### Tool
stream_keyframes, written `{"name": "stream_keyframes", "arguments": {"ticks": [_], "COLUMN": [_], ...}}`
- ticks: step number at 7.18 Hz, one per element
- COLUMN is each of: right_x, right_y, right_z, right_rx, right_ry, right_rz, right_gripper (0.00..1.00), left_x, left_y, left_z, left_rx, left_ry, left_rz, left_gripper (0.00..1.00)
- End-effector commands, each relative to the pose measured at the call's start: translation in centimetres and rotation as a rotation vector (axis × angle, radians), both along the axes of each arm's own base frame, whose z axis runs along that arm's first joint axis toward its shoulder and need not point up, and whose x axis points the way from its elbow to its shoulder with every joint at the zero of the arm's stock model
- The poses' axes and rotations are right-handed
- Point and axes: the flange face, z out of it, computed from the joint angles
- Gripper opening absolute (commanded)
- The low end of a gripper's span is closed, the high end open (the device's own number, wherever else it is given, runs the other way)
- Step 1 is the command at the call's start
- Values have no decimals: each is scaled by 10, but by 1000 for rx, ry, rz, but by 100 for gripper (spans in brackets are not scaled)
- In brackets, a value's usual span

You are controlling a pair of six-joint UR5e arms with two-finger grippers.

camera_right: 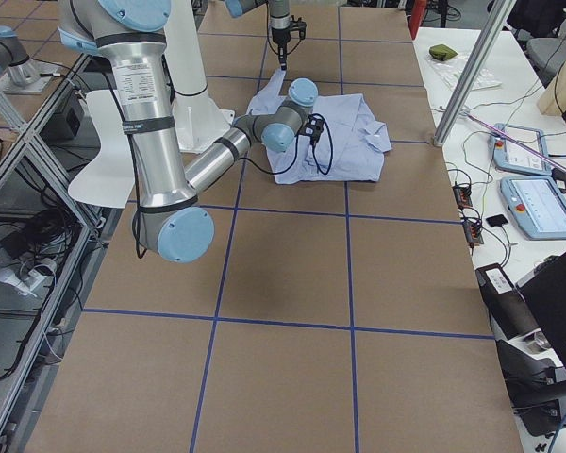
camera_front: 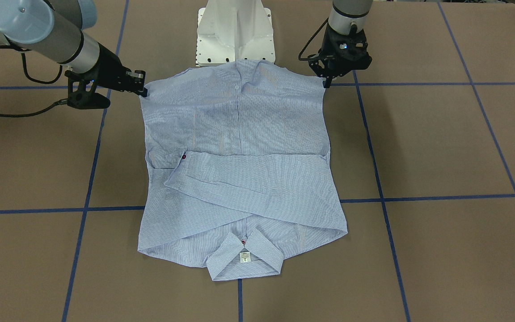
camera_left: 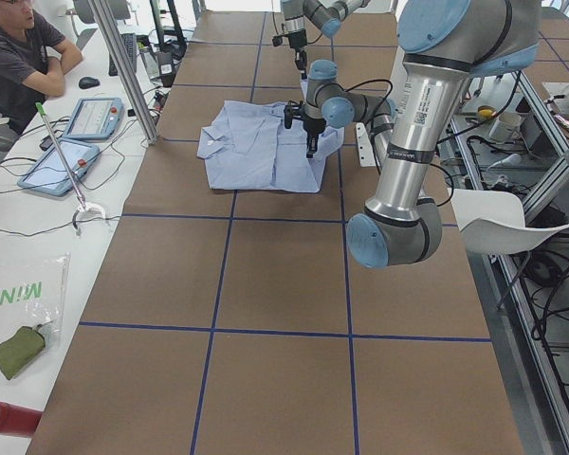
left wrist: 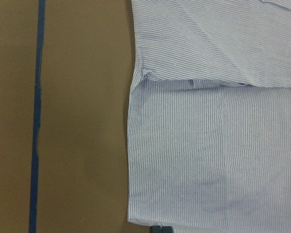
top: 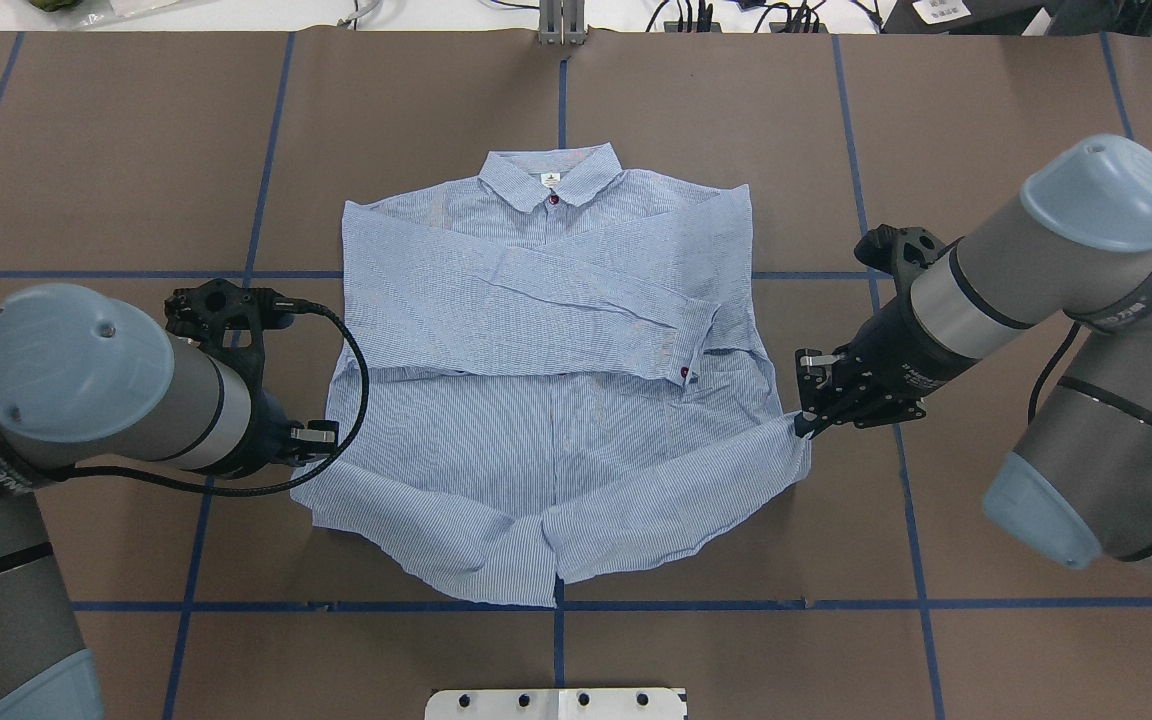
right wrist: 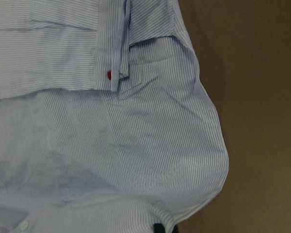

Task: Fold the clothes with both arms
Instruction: 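Carry both hem corners up over the shirt toward the collar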

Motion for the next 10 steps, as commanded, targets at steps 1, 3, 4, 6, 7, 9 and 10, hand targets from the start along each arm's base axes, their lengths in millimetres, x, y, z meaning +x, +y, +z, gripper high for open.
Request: {"name": "stream_keyframes", "arguments": {"ticks": [1,3,4,6,7,9,10], "right_x": [6,-6,5,38,50,41,39], "right_y": [-18,-40,-53,-75,-86,-131,-156], "right_z": [9,-2,-5,-7,-5,-8,-3], "right_rx": [-10,-7,-4,0,0,4,22], "right_ry": [19,14,11,1,9,24,37], "right_rz": [34,47,76,142,174,196,197], "right_gripper": [0,0,0,0,0,0,0], "left_x": [1,-6,-15,-42,-50,-42,-36], "left_y": [-7,-40,-55,-82,-96,-144,-166], "left_z": [6,16,18,9,0,3,22], "left_rx": [-7,-23,0,33,53,55,67], "left_ry": [-15,-14,6,35,54,100,113], "left_rz": [-11,-60,-34,-25,-40,-70,-87], "left_gripper": [0,0,0,0,0,0,0]}}
